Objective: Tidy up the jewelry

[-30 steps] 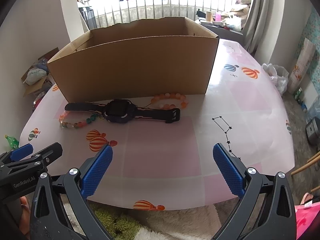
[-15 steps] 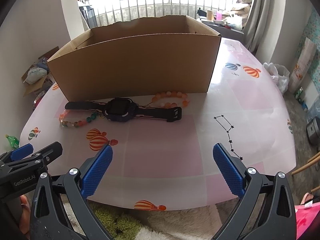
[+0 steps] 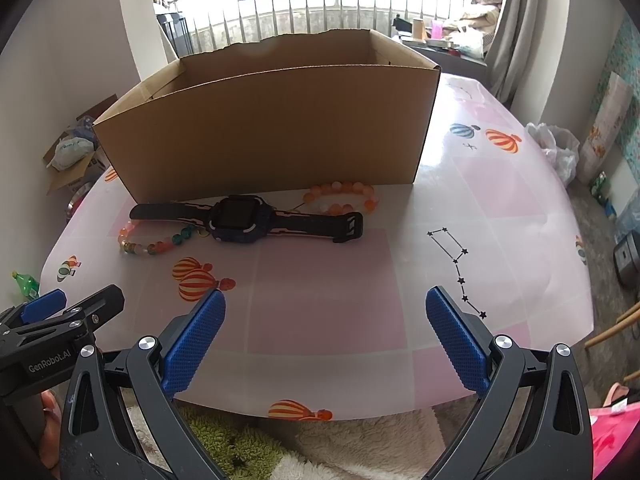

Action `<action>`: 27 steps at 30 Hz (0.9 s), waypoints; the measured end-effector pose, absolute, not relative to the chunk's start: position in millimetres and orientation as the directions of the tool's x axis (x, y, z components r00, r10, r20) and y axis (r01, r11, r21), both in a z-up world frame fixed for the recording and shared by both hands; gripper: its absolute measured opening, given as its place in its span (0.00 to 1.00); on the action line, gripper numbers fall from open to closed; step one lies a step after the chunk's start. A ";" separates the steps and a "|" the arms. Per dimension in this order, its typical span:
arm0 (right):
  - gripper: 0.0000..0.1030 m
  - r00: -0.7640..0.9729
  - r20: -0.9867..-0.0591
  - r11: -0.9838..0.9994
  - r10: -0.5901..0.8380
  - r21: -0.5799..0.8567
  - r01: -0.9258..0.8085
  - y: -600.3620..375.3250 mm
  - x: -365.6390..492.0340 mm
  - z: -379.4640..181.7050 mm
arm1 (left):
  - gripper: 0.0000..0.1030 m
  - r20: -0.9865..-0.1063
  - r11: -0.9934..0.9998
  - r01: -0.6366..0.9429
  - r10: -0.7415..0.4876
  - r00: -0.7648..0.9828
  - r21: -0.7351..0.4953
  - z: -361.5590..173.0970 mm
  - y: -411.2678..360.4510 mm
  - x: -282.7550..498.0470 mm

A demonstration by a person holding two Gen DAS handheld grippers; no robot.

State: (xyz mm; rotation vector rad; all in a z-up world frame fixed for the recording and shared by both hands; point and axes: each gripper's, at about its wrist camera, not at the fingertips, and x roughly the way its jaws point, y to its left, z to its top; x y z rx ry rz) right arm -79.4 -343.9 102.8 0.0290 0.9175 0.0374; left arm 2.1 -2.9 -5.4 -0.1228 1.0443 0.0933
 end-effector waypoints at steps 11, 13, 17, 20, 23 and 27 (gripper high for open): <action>0.94 0.607 -0.794 0.999 0.044 0.040 -0.021 -344.3 -79.7 102.9 | 0.96 -0.867 0.989 -0.139 0.021 0.498 -0.055 -6.2 -2.6 1.5; 0.94 0.606 -0.794 0.999 0.043 0.039 -0.020 -344.5 -80.0 102.8 | 0.96 -0.868 0.989 -0.139 0.021 0.497 -0.056 -6.6 -2.5 1.4; 0.94 0.606 -0.795 0.999 0.038 0.036 -0.016 -344.9 -80.5 102.7 | 0.96 -0.870 0.988 -0.140 0.018 0.492 -0.059 -9.1 -0.8 1.3; 0.94 0.603 -0.797 0.999 0.036 0.034 -0.014 -344.9 -78.9 101.0 | 0.96 -0.871 0.989 -0.140 0.019 0.491 -0.057 -12.0 1.2 2.5; 0.94 0.598 -0.801 0.999 0.036 0.035 -0.013 -345.0 -76.0 98.1 | 0.96 -0.870 0.989 -0.134 0.012 0.494 -0.063 -16.1 4.0 6.4; 0.94 0.597 -0.801 0.999 0.038 0.042 -0.007 -350.5 -71.7 93.1 | 0.96 -0.869 0.991 -0.119 0.010 0.495 -0.057 -24.9 10.7 16.6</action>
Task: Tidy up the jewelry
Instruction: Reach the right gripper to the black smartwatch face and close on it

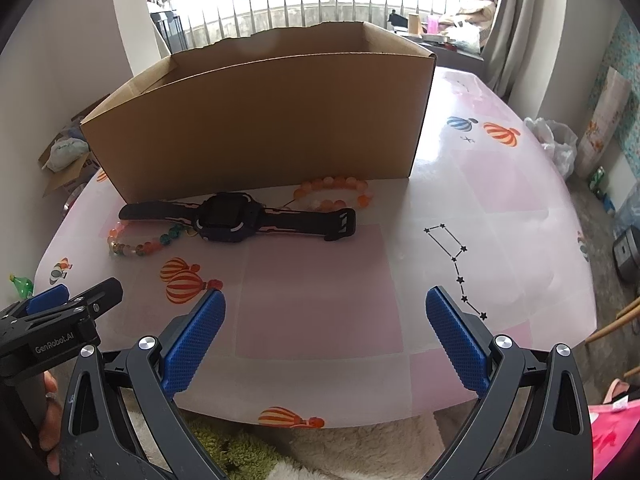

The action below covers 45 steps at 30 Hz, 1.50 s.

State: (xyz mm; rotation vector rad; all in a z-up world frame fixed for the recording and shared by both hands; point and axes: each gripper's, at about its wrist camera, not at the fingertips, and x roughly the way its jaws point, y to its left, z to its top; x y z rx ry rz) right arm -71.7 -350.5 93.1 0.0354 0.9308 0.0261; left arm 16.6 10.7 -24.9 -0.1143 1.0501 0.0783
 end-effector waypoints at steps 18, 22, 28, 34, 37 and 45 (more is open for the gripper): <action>0.89 0.680 -0.686 0.949 0.258 0.051 -0.310 -345.0 -45.4 104.3 | 0.96 -0.863 0.999 -0.043 0.036 0.504 0.017 -37.1 13.8 35.4; 0.76 0.578 -0.722 0.877 0.380 0.083 -0.473 -325.0 -19.5 98.2 | 0.96 -0.853 1.000 -0.017 0.022 0.522 0.015 -37.8 17.7 41.0; 0.59 0.500 -0.778 0.773 0.380 -0.030 -0.634 -287.6 -1.2 90.2 | 0.95 -0.810 0.999 0.013 -0.042 0.584 -0.042 -31.6 28.1 41.0; 0.47 0.458 -0.832 0.737 0.314 -0.091 -0.670 -264.9 6.2 77.4 | 0.81 -0.743 0.986 0.084 -0.166 0.649 -0.147 -14.8 36.6 48.4; 0.47 0.466 -0.832 0.735 0.301 -0.109 -0.669 -259.3 4.1 77.1 | 0.70 -0.729 0.967 0.120 -0.250 0.637 -0.226 -11.7 38.5 57.7; 0.47 0.430 -0.824 0.778 0.368 0.021 -0.628 -263.4 7.9 79.0 | 0.61 -0.714 0.868 0.132 -0.473 0.516 -0.479 -21.4 42.9 87.0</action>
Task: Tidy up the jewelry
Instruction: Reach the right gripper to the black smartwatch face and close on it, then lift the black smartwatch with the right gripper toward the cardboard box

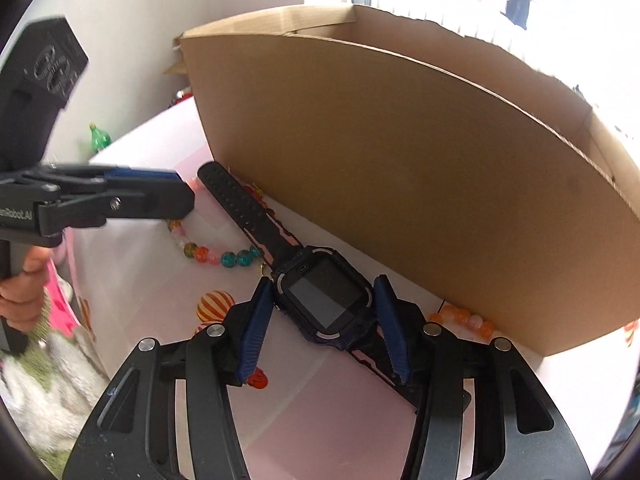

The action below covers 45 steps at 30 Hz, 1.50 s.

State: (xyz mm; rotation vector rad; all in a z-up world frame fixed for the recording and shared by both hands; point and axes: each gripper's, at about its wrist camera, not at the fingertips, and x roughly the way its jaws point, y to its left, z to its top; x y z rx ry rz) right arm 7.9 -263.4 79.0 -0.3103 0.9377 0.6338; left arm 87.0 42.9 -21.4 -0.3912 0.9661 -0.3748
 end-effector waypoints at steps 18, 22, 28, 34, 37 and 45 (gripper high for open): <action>0.47 0.440 -0.760 0.732 0.479 0.069 -0.678 -292.0 -24.8 68.3 | 0.59 -0.669 0.777 -0.054 -0.501 0.550 -0.627 -23.1 46.8 93.7; 0.47 0.458 -0.737 0.700 0.496 0.027 -0.714 -293.6 -44.4 70.9 | 0.55 -0.645 0.771 -0.036 -0.505 0.574 -0.636 -19.9 47.3 86.0; 0.47 0.479 -0.726 0.686 0.494 -0.014 -0.728 -300.1 -68.4 67.5 | 0.50 -0.602 0.751 0.000 -0.529 0.598 -0.660 -7.1 44.1 71.1; 0.47 0.496 -0.713 0.680 0.496 -0.036 -0.732 -299.9 -92.2 66.1 | 0.32 -0.605 0.802 0.063 -0.497 0.623 -0.594 12.1 34.6 56.5; 0.47 0.506 -0.715 0.678 0.482 -0.061 -0.732 -302.0 -114.8 68.1 | 0.29 -0.625 0.835 0.080 -0.468 0.625 -0.544 15.8 26.8 50.0; 0.47 0.524 -0.737 0.716 0.427 -0.078 -0.693 -298.8 -126.7 76.0 | 0.22 -0.696 0.922 0.089 -0.345 0.629 -0.377 18.6 5.3 26.5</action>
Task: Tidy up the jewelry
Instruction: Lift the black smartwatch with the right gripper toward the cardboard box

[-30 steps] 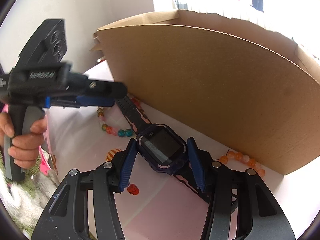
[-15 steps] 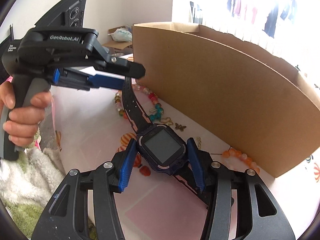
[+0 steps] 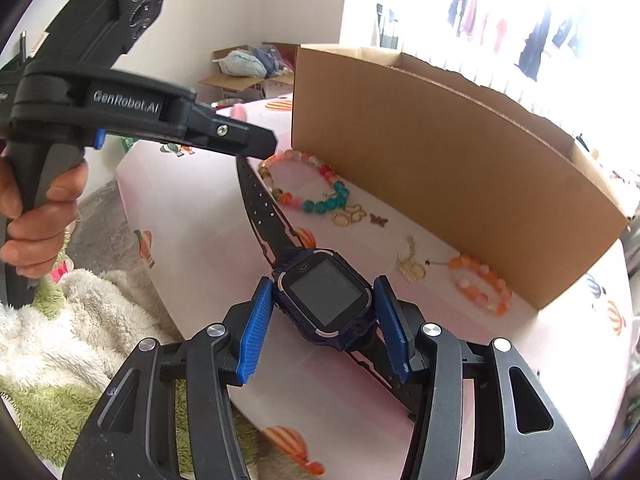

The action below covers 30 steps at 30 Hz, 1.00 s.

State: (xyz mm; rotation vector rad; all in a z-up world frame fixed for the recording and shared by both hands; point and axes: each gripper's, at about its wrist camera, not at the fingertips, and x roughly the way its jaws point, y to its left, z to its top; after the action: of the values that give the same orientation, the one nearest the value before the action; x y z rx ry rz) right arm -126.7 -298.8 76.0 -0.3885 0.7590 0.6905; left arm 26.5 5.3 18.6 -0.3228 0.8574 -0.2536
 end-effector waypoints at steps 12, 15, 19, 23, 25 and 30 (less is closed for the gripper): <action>0.50 0.550 -0.758 0.764 0.351 -0.108 -0.636 -282.2 -116.6 77.8 | 0.07 -0.739 0.940 0.040 -0.293 0.606 -0.340 -6.4 15.2 22.4; 0.57 0.557 -0.763 0.768 0.327 -0.130 -0.628 -282.9 -120.8 76.6 | 0.06 -0.743 0.943 0.036 -0.285 0.606 -0.332 -7.8 15.2 22.6; 0.58 0.560 -0.782 0.791 0.274 -0.148 -0.594 -299.6 -121.0 75.8 | 0.06 -0.751 0.945 0.021 -0.272 0.601 -0.326 -11.8 18.0 22.6; 0.58 0.541 -0.805 0.836 0.246 -0.106 -0.538 -325.0 -118.2 76.8 | 0.06 -0.758 0.948 0.011 -0.262 0.597 -0.319 -13.7 19.2 23.0; 0.58 0.520 -0.819 0.876 0.240 -0.048 -0.481 -341.6 -112.4 77.6 | 0.06 -0.765 0.951 0.005 -0.253 0.593 -0.311 -15.1 18.6 23.3; 0.56 0.478 -0.817 0.928 0.324 0.177 -0.328 -379.3 -97.1 78.3 | 0.06 -0.772 0.953 0.001 -0.247 0.585 -0.304 -17.6 18.6 24.4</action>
State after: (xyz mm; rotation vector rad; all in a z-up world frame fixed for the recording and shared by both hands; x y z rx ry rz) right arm -97.1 -379.3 78.3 -0.0041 0.9962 0.3978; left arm 24.4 18.6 -17.6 -0.2852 0.9380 -0.1467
